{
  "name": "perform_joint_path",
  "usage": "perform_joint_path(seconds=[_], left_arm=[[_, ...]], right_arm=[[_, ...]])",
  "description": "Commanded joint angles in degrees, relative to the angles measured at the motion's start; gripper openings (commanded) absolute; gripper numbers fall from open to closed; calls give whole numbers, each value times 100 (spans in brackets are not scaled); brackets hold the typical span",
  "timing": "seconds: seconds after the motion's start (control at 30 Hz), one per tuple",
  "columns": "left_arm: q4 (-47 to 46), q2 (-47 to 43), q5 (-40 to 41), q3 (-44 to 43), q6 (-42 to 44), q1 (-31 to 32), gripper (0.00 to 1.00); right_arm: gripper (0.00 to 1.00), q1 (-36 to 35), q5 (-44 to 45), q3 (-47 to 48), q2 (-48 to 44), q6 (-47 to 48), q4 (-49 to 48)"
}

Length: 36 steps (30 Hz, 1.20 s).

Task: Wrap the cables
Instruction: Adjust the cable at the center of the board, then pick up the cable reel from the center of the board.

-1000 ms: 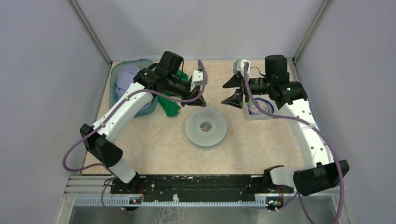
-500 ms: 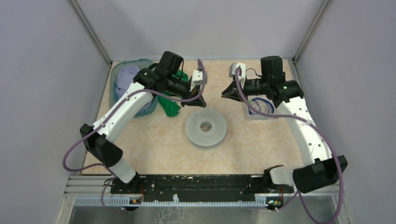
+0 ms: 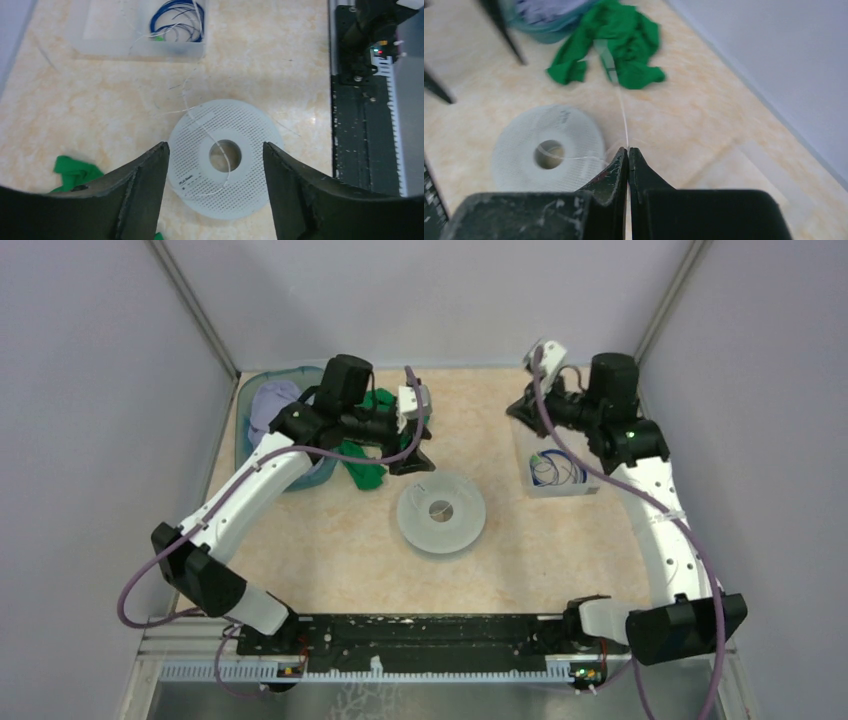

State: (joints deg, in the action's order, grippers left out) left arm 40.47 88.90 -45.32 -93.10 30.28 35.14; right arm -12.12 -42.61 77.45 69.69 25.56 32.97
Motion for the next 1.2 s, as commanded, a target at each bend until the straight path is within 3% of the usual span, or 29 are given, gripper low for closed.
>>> perform_joint_path(seconds=[0.0,0.13,0.2,0.33,0.6,1.17], left_arm=[[-1133,-663,846,684,-113,-177,81],[-1623,-1128,1314,1378,65,-226,93],[-1612,-1238,1358,1619,281,-220,95],[-1103,-1229,1038,1979,1000,-170,95],[-364,-475,1253,2273,2004,488,100],[-73,865,2588,2284,2090,1714,100]], right_arm=[[0,1000,1406,1276,-37,-1272,-656],[0,2472,1426,2361,245,-2246,-808],[0,2760,1499,2780,395,-2456,-716],[0,2780,1529,2944,432,-2552,-564],[0,2733,607,2285,287,-2834,-637],[0,2563,235,919,-307,-2805,-829]])
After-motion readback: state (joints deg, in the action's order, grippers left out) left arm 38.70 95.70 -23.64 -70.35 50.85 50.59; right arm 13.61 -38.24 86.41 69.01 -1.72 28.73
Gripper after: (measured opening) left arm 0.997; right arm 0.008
